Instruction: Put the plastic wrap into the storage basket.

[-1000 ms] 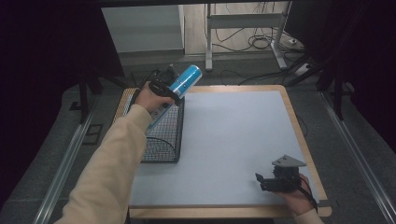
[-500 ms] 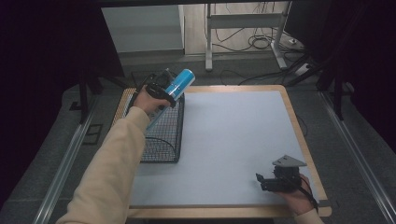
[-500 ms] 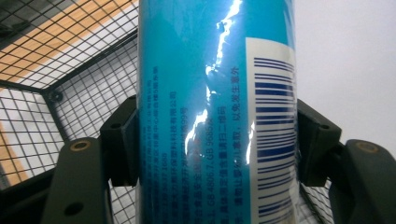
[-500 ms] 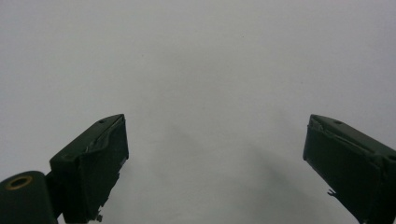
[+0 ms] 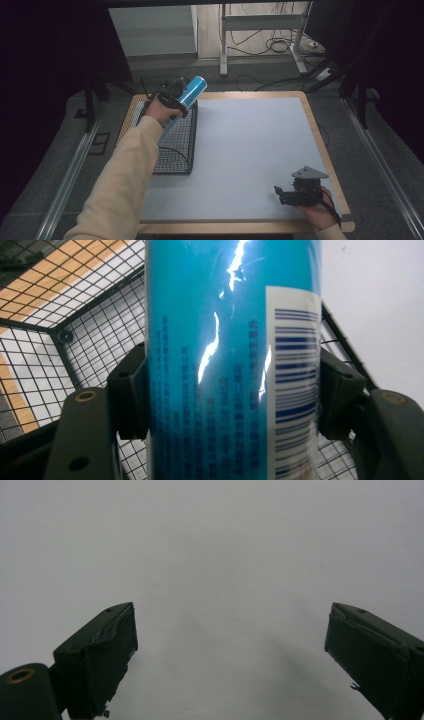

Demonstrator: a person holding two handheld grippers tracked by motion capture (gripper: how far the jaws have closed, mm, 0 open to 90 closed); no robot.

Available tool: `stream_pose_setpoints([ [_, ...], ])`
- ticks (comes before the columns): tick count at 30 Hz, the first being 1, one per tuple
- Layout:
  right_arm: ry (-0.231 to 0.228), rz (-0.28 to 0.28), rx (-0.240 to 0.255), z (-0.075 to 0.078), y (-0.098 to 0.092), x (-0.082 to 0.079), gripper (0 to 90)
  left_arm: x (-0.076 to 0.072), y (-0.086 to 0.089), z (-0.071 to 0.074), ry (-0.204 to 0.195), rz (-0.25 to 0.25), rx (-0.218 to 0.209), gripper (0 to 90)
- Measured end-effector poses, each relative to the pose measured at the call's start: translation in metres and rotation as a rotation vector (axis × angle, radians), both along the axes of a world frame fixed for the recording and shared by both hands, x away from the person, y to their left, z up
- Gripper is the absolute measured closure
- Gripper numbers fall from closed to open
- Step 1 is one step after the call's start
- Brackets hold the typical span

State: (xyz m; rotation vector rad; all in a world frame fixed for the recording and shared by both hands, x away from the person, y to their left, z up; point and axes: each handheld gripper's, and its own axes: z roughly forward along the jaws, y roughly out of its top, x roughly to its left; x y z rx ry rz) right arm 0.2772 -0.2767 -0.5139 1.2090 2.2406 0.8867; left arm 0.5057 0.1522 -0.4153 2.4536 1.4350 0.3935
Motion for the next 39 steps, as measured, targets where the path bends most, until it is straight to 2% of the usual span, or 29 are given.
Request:
stream_pose_setpoints([
  [5, 0.004, 0.0, -0.002, 0.0, 0.0, 0.0, 6.8, 0.001, -0.003, -0.013, 0.011, 0.002, 0.055, 31.3],
  [11, 0.004, -0.007, -0.001, 0.0, -0.002, 0.001, 6.9, 0.004, -0.002, -0.024, 0.035, -0.001, 0.093, 31.3],
  [20, 0.01, 0.001, -0.007, -0.002, 0.0, 0.001, 6.8, 0.004, -0.003, -0.029, 0.049, 0.011, 0.11, 31.1],
  [23, 0.011, 0.0, -0.006, -0.002, 0.0, 0.001, 6.8, 0.004, -0.003, -0.029, 0.033, 0.02, 0.115, 30.8],
  [24, 0.01, -0.001, -0.005, -0.002, 0.0, 0.001, 6.9, 0.003, -0.002, -0.027, 0.023, 0.021, 0.109, 29.7],
  [26, 0.01, -0.003, -0.004, -0.002, -0.001, 0.001, 6.8, 0.001, 0.0, -0.021, 0.02, 0.026, 0.059, 22.9],
  [32, 0.009, -0.008, -0.004, -0.002, -0.003, 0.0, 6.8, -0.011, 0.006, -0.008, -0.015, 0.041, 0.0, 14.3],
  [34, 0.007, -0.013, -0.001, -0.001, -0.003, 0.0, 6.9, -0.017, 0.007, -0.004, -0.031, 0.034, -0.022, 14.1],
  [36, 0.005, -0.016, 0.001, -0.001, -0.004, 0.0, 6.8, -0.025, 0.007, 0.0, -0.045, 0.024, -0.004, 15.5],
  [37, 0.004, -0.015, 0.002, -0.001, -0.004, 0.0, 6.9, -0.03, 0.008, 0.003, -0.052, 0.021, -0.011, 15.4],
  [39, 0.003, -0.012, 0.003, -0.002, -0.003, 0.0, 6.8, -0.039, 0.01, 0.01, -0.069, 0.014, -0.053, 15.4],
])
